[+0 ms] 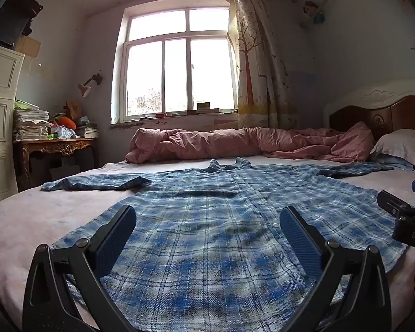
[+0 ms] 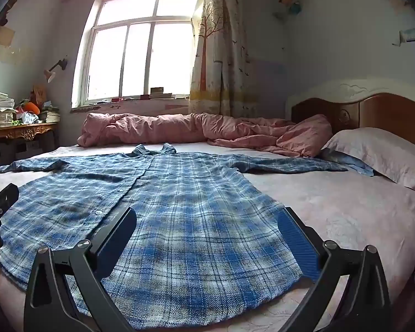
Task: Fold large clothes
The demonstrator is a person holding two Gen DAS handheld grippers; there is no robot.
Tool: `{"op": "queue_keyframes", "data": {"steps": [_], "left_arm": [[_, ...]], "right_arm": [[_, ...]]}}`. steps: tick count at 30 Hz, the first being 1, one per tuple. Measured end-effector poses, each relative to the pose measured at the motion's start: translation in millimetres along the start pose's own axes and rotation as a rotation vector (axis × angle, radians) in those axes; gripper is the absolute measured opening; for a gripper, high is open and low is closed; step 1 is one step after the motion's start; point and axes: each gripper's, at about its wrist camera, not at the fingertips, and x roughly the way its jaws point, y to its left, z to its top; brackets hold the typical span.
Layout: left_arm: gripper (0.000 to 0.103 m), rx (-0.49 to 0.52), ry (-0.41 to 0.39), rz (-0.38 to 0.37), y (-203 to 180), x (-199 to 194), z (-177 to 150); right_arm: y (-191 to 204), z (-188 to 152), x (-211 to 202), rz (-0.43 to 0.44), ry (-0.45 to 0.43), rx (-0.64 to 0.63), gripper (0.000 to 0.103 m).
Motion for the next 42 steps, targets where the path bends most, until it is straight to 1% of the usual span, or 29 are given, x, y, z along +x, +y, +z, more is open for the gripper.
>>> {"op": "queue_keyframes", "data": {"steps": [2,4,6,9,10,11,18,22,37,40,42], "left_arm": [[0.103,-0.002,-0.011,-0.016,0.2,-1.0,-1.4],[0.103,-0.002,-0.005,-0.033,0.0,0.6,-1.4],[0.103,-0.009,-0.008,-0.044,0.2,1.0,-1.6],[0.103,-0.015,-0.007,-0.048,-2.0,2.3,-1.5],[0.103,-0.045,-0.003,-0.046,7.6,0.0,-3.1],[0.103,-0.049,-0.002,-0.046,8.4,0.1,-2.8],[0.103,-0.040,-0.009,-0.068,7.0,-1.0,-3.9],[0.103,-0.043,-0.016,-0.068,7.5,-3.2,-3.7],[0.103,-0.044,-0.017,-0.065,7.2,-3.4,-1.7],[0.103,-0.034,-0.006,-0.065,5.4,-1.0,-1.0],[0.103,-0.037,-0.014,-0.066,5.4,-2.5,-1.3]], "right_arm": [[5.3,-1.7,0.5,0.006,0.010,-0.006,0.103],[16.0,-3.6,-0.6,0.011,0.014,-0.015,0.103],[6.8,-2.1,-0.7,0.010,0.003,0.029,0.103],[0.7,0.2,0.6,0.007,0.006,0.014,0.103],[4.2,-0.3,0.2,0.001,0.003,0.005,0.103],[3.4,-3.8,0.0,0.000,0.000,0.004,0.103],[14.6,-4.0,-2.6,-0.024,-0.014,-0.054,0.103],[17.3,-3.5,-1.0,-0.023,0.003,-0.073,0.103],[15.4,-6.9,1.1,-0.020,0.012,-0.057,0.103],[15.3,-7.7,2.8,-0.018,0.017,-0.052,0.103],[16.3,-8.4,4.0,-0.020,0.021,-0.051,0.103]]}}
